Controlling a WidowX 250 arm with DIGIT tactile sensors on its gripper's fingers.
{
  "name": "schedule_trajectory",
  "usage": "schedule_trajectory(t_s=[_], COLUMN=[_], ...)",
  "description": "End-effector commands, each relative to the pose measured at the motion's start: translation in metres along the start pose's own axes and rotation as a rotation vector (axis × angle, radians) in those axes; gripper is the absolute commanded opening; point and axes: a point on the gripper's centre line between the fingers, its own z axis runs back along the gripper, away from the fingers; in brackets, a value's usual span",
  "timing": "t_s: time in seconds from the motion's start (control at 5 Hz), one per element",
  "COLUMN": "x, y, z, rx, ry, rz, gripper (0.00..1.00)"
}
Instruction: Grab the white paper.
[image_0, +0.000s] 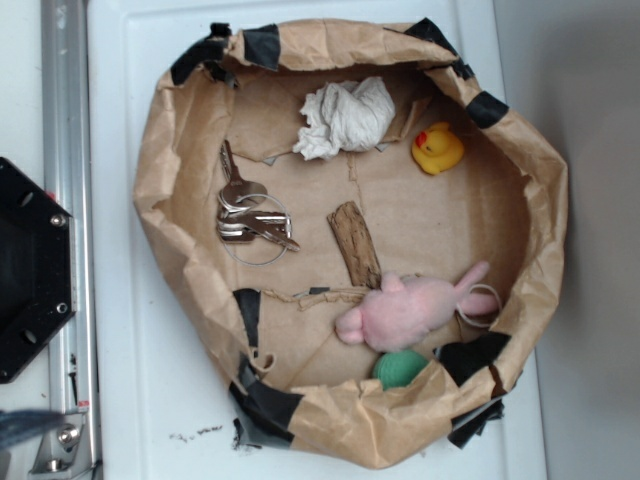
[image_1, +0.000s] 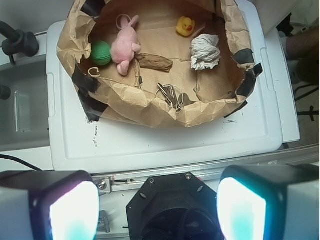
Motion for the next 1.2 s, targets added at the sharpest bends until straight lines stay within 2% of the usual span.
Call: schedule_trajectory(t_s=[0.0,0.2,0.4,0.6,0.8,1.0], x=[0.000,0.036,0.065,0.089,0.115,0.120], y=[0.000,0.027,0.033,0.038,0.042,0.037], z=[0.000,-0.031,-0.046,-0.066,-0.107,-0.129], rx=[0.000,0.135,0.109,0.056,0.051,0.119], ry=[0.000,-0.167,-0.107,-0.147,-0.262,-0.376], rz=[0.000,0.165,0.203,0.368,0.616,0.851], gripper=[1.00,1.00,1.00,1.00,1.00,1.00])
